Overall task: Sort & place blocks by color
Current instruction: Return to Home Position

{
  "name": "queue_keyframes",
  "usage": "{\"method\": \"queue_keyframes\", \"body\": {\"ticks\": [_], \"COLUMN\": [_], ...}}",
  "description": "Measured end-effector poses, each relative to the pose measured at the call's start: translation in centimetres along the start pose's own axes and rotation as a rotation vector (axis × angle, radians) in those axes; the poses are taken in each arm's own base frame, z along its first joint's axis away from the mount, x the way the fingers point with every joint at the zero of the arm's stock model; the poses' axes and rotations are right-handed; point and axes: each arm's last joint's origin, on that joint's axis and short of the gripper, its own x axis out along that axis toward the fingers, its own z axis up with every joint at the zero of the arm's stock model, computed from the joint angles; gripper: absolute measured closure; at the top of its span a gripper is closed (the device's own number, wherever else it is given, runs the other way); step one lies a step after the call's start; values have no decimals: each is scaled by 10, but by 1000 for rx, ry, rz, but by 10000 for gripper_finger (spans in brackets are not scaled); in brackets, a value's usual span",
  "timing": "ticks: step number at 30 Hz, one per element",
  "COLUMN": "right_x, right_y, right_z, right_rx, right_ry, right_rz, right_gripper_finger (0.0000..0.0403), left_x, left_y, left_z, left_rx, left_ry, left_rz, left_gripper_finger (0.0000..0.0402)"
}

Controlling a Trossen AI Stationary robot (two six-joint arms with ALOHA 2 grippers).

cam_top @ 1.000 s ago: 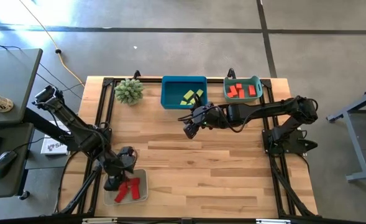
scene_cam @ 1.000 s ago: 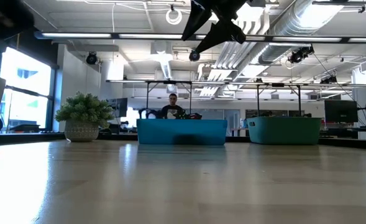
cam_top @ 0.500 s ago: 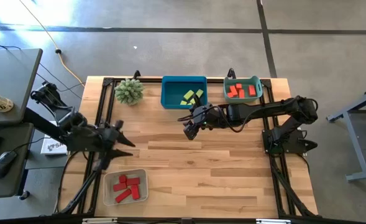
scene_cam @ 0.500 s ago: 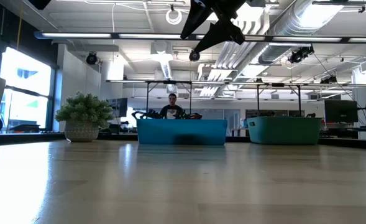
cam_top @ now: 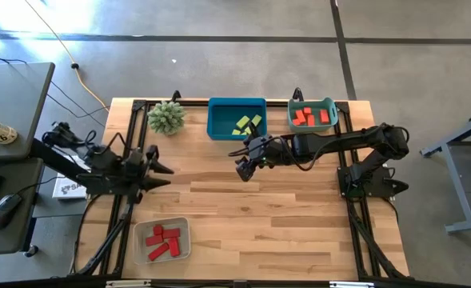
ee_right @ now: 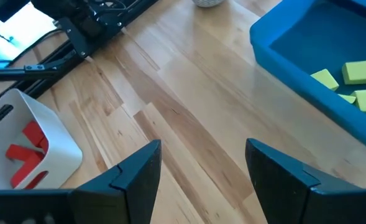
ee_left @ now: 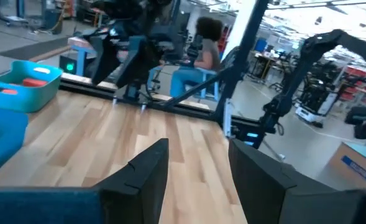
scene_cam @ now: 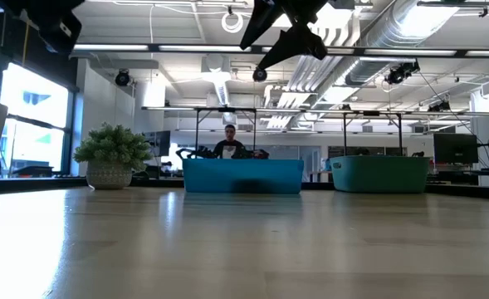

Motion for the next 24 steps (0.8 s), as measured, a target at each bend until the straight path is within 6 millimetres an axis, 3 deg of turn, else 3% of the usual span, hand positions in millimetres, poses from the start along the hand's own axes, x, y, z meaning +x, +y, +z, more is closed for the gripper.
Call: {"method": "queue_keyframes", "body": {"ticks": [15, 24], "right_x": [0, -6], "right_y": [5, 8], "right_z": [2, 6], "right_rx": [35, -123], "right_ry": [-3, -10], "right_rz": [70, 159], "right_gripper_finger": [182, 182], "left_x": [-9, 0], "left_y": [29, 41], "left_z": [-42, -68], "left_rx": [29, -1], "left_ry": [-41, 29], "left_rz": [-37, -35], "left_gripper_finger": [243, 243]}}
